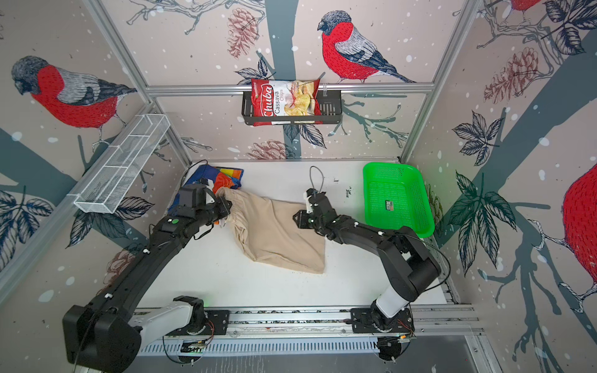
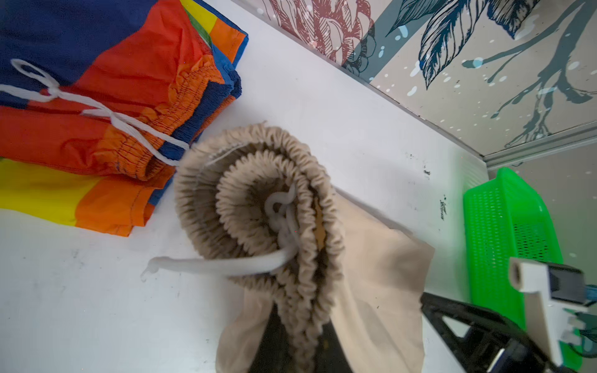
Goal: Fold and stack the shorts
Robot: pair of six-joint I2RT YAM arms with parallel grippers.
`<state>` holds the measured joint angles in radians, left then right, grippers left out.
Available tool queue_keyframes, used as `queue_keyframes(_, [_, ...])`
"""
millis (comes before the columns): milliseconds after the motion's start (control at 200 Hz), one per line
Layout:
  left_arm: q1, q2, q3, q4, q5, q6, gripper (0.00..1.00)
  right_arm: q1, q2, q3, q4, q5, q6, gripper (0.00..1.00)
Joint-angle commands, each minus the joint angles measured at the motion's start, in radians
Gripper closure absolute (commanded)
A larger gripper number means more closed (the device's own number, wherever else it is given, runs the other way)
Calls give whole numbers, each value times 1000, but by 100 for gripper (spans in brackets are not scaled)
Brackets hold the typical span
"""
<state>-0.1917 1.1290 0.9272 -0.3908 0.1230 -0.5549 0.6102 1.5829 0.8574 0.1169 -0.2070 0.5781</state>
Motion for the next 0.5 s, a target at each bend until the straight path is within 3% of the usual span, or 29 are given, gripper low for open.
queue_keyframes(0, [2,7,14,-26,-33,40,100,-99,-7,-26,-91,36,-5,62])
queue_keyframes(125, [2,16,9,-19,-11,36,100,-194,57,-14,-106,28,-3,49])
queue_keyframes(495, [1,9,-7,-14,-13,35,100,-232,188,51,-8,-34,1,44])
